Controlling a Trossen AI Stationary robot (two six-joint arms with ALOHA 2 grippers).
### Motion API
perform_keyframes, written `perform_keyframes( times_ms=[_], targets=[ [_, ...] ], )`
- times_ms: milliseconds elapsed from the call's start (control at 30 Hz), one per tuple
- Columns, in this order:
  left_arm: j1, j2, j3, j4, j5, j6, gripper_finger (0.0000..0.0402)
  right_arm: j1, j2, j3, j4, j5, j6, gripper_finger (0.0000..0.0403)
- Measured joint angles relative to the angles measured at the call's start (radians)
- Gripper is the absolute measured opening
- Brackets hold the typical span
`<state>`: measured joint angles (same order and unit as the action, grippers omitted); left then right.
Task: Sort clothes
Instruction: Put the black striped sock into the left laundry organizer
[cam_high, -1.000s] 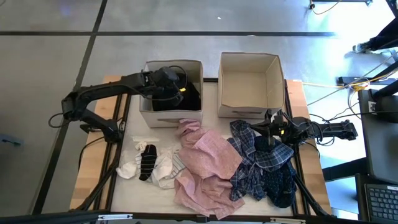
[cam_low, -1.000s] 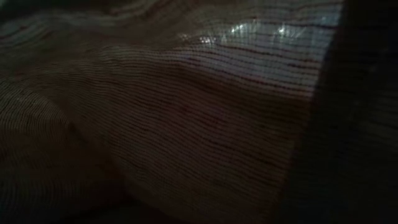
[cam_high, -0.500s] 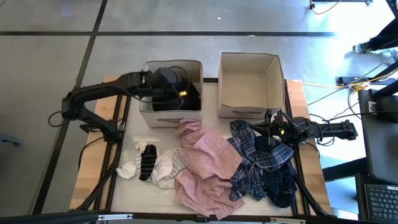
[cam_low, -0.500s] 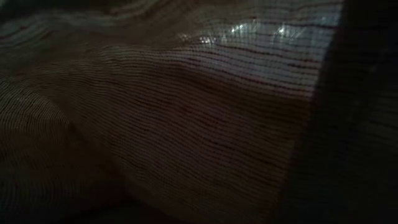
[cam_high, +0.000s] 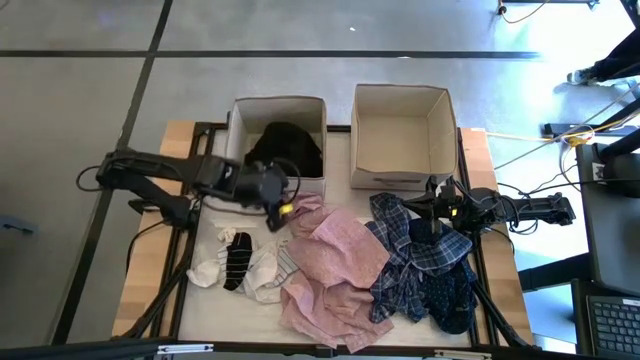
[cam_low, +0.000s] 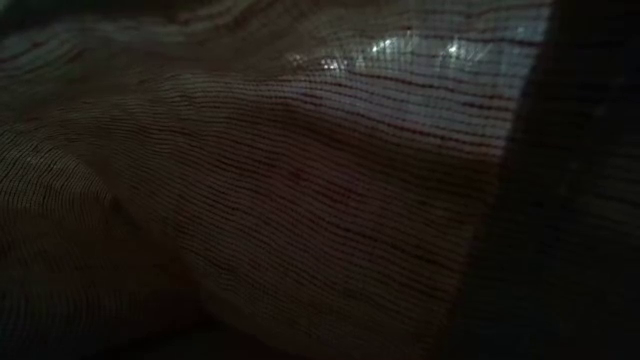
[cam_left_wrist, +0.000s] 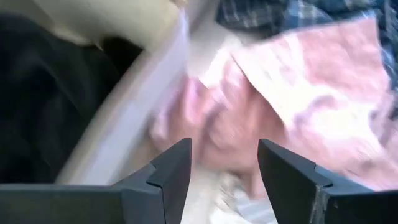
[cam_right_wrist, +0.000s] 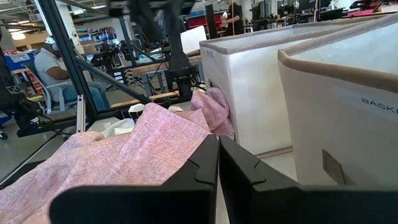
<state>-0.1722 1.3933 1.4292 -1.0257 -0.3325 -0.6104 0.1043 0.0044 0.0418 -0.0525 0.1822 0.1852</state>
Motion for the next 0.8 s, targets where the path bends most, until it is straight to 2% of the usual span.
perform_keyframes(
  times_ms=[267,467,700,800],
  targets=[
    [-0.194,0.000,0.000,-0.087,-0.013,-0.304,0.0175,0.000,0.000,0.000,0.000,0.000,0.000,0.0017],
    [-0.297,0.006,-0.008,-0.196,-0.037,-0.565,0.0175,0.000,0.000,0.000,0.000,0.000,0.000,0.0017],
    [-0.361,0.008,-0.123,-0.214,-0.036,-0.805,0.0175,0.000,0.000,0.000,0.000,0.000,0.000,0.0017],
    [-0.377,0.008,-0.176,-0.214,0.002,-0.887,0.0175,0.000,0.000,0.000,0.000,0.000,0.000,0.0017]
  ],
)
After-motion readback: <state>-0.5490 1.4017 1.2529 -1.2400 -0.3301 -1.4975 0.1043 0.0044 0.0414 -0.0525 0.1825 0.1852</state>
